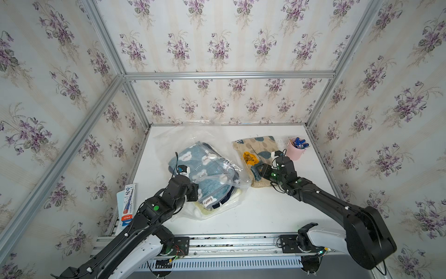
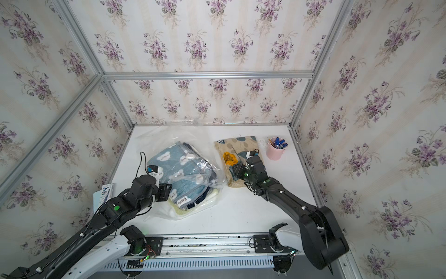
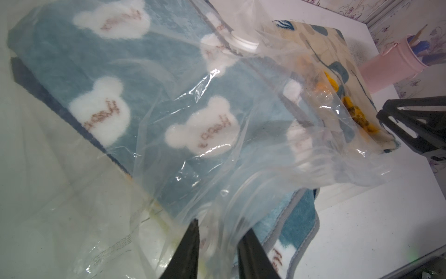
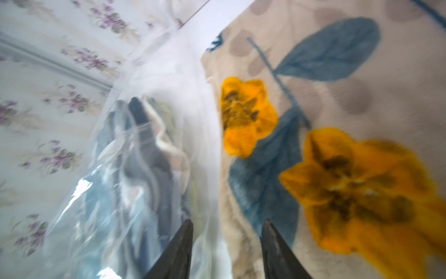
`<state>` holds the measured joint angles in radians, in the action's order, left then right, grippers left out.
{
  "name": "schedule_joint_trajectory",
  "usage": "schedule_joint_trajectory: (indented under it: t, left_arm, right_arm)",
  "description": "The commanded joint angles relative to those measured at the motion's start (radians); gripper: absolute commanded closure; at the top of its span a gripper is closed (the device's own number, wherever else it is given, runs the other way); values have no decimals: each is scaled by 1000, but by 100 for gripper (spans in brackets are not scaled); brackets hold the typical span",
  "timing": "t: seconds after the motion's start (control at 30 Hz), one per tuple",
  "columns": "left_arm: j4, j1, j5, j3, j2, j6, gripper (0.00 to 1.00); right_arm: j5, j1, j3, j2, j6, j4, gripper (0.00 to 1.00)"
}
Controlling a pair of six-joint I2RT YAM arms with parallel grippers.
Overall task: Take the blanket out of the vacuum bag
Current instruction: Adjust the blanket at the center of the board, then adjust the blanket to the vacuum bag.
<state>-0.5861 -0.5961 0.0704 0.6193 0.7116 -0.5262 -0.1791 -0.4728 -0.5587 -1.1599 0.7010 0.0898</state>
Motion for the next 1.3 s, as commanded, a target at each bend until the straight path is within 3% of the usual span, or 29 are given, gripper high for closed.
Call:
schedule_joint_trajectory:
  t: [0.0, 0.07, 0.13, 0.2, 0.4, 0.6, 0.83, 1.27]
  left_arm:
    - [10, -14, -54, -3, 23, 18, 66]
    - [11, -34, -42, -2, 39, 13, 65]
    - [14, -46, -33, -5, 42, -3, 65]
    - [16, -48, -8, -14, 26, -23, 69]
    - [37, -48, 11, -29, -8, -45, 87]
    - [68, -48, -7, -18, 39, -41, 91]
    - [82, -48, 27, 2, 53, -41, 91]
    - [119, -42, 197, 55, 89, -51, 95]
  right_arm:
    - [-113, -115, 46, 99, 36, -43, 61]
    - [9, -269, 75, 165, 80, -74, 69]
    - [284, -518, 136, 261, 163, -69, 74]
    - [461, -678, 159, 287, 214, -94, 77]
    - [498, -841, 160, 140, 211, -39, 79]
    - [390, -836, 3, -160, 34, 51, 76]
    - [216, -681, -170, -468, -46, 151, 77]
    - [137, -534, -467, -706, -174, 124, 77]
